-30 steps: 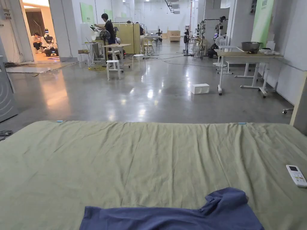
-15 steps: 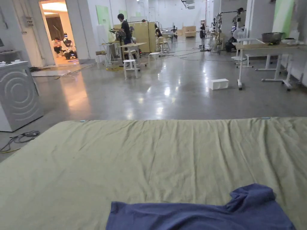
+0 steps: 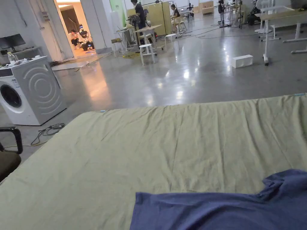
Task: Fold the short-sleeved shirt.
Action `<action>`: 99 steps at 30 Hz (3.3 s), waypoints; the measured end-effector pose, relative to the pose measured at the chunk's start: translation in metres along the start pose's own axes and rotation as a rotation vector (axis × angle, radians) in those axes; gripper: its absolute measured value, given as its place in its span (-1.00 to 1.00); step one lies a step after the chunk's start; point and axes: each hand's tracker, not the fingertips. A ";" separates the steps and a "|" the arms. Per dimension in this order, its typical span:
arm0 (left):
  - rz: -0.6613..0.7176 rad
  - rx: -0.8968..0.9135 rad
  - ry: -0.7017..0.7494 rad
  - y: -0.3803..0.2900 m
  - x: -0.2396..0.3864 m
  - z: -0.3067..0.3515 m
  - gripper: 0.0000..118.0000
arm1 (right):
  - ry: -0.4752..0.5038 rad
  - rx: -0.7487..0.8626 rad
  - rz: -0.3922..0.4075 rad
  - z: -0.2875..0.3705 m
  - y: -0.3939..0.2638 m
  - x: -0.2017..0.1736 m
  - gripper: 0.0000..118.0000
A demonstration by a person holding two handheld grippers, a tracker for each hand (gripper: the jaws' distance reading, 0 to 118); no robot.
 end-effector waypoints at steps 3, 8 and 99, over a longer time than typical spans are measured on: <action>0.087 -0.057 -0.032 0.009 -0.035 -0.064 -0.84 | -0.029 -0.049 -0.031 -0.011 -0.006 0.009 -1.00; 0.208 -0.232 -0.067 0.005 -0.089 -0.198 0.53 | -0.070 -0.115 -0.063 -0.023 -0.008 0.019 -1.00; 0.137 -0.455 -0.063 -0.121 -0.109 -0.088 0.57 | -0.221 -0.460 0.037 -0.108 -0.033 0.156 0.30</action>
